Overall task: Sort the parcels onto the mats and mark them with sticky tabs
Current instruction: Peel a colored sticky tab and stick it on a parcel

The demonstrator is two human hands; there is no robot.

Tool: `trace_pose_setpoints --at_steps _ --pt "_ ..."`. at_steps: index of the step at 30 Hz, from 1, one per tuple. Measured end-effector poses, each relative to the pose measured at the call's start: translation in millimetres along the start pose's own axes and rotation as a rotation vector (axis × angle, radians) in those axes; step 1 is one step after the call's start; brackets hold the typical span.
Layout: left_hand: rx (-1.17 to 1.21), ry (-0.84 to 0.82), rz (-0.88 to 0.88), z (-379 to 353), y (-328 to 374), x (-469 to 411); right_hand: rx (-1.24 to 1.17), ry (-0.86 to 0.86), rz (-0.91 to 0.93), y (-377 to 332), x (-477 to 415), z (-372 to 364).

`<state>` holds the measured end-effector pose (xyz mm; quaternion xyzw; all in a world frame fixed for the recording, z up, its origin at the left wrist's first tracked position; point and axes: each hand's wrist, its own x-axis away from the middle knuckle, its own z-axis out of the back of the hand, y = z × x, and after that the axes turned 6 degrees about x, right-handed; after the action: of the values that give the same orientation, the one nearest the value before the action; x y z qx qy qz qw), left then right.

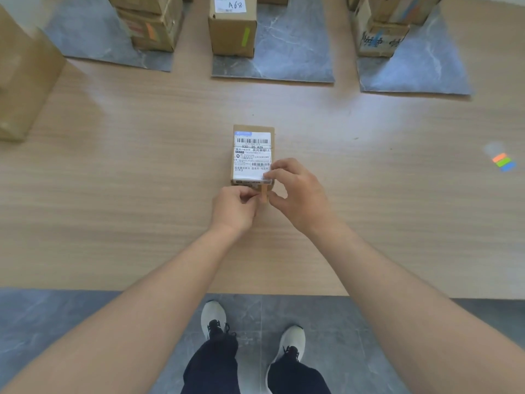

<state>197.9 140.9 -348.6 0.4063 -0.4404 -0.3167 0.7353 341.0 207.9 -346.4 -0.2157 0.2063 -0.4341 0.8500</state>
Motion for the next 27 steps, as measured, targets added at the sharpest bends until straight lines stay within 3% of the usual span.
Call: trace_pose_setpoints --at_steps 13,18,22,27 --pt "-0.108 0.052 0.016 1.8 -11.6 -11.9 0.177 0.125 0.041 -4.6 -14.9 -20.4" --pt "-0.233 0.183 0.082 30.5 -15.8 -6.5 0.212 0.161 0.048 -7.1 -12.8 -30.3" --pt "0.08 0.264 0.124 51.1 -4.2 -8.6 0.168 0.155 -0.056 -10.7 -10.3 -32.3" --pt "0.518 0.12 0.24 49.8 35.2 -8.7 -0.405 0.186 -0.482 -32.9 -8.5 -12.5"
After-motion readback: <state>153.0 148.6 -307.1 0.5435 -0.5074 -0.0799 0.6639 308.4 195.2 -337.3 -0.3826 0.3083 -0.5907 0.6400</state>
